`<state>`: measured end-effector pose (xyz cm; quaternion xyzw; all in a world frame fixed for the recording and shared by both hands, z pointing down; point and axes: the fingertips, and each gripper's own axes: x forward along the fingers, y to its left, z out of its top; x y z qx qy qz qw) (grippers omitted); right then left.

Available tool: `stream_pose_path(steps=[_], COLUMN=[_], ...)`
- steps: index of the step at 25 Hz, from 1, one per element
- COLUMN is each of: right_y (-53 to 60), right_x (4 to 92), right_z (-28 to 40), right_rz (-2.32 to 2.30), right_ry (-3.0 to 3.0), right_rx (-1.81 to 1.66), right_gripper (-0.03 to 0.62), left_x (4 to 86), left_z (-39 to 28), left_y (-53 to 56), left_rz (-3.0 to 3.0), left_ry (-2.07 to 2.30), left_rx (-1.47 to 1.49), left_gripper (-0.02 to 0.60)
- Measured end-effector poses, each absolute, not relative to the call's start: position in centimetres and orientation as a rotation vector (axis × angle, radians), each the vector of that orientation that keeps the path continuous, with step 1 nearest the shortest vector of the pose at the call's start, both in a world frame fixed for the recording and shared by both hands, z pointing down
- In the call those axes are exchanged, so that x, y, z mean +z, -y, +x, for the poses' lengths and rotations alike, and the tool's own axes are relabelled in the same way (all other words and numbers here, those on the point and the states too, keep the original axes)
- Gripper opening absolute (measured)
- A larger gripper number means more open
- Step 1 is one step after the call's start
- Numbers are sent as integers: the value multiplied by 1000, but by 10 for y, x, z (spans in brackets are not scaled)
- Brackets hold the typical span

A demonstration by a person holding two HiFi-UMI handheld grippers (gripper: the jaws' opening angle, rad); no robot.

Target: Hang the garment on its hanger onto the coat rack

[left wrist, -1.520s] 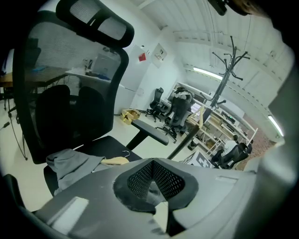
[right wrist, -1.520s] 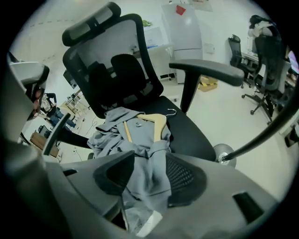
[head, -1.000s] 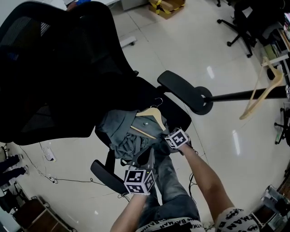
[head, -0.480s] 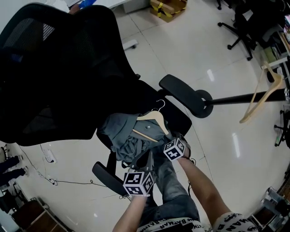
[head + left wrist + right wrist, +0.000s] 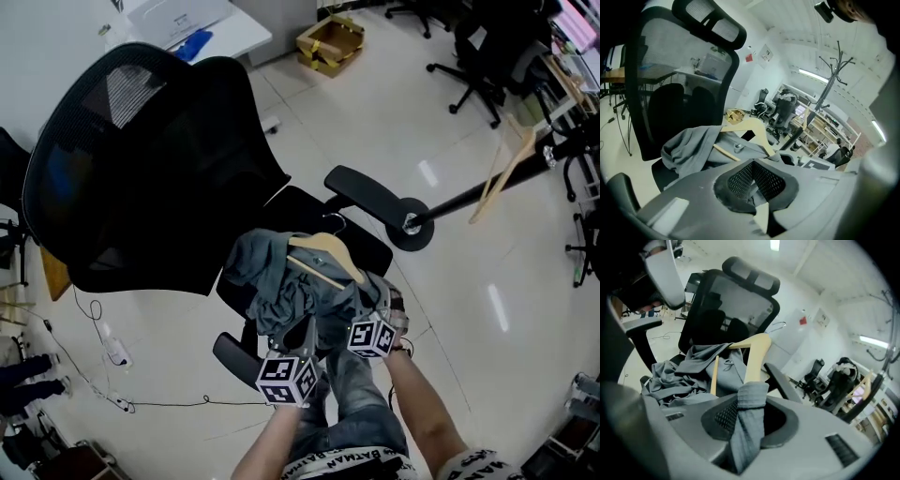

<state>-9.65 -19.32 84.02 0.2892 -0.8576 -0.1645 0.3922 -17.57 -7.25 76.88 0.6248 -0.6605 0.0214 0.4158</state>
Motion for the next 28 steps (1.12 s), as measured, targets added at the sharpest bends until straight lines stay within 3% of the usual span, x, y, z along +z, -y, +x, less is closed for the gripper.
stream_pose_path(steps=[11, 28], right_y=[178, 192], right_x=[618, 259], right_z=[-61, 105], right_rz=[965, 1319], right_ry=[2199, 2213], right_rx=[-702, -1055], right_gripper=[106, 100], left_x=[613, 340], left_z=[-199, -47], left_y=[98, 146], left_rz=[1917, 2558], left_ry=[1731, 1508], left_rx=[33, -206], left_gripper=[-11, -11])
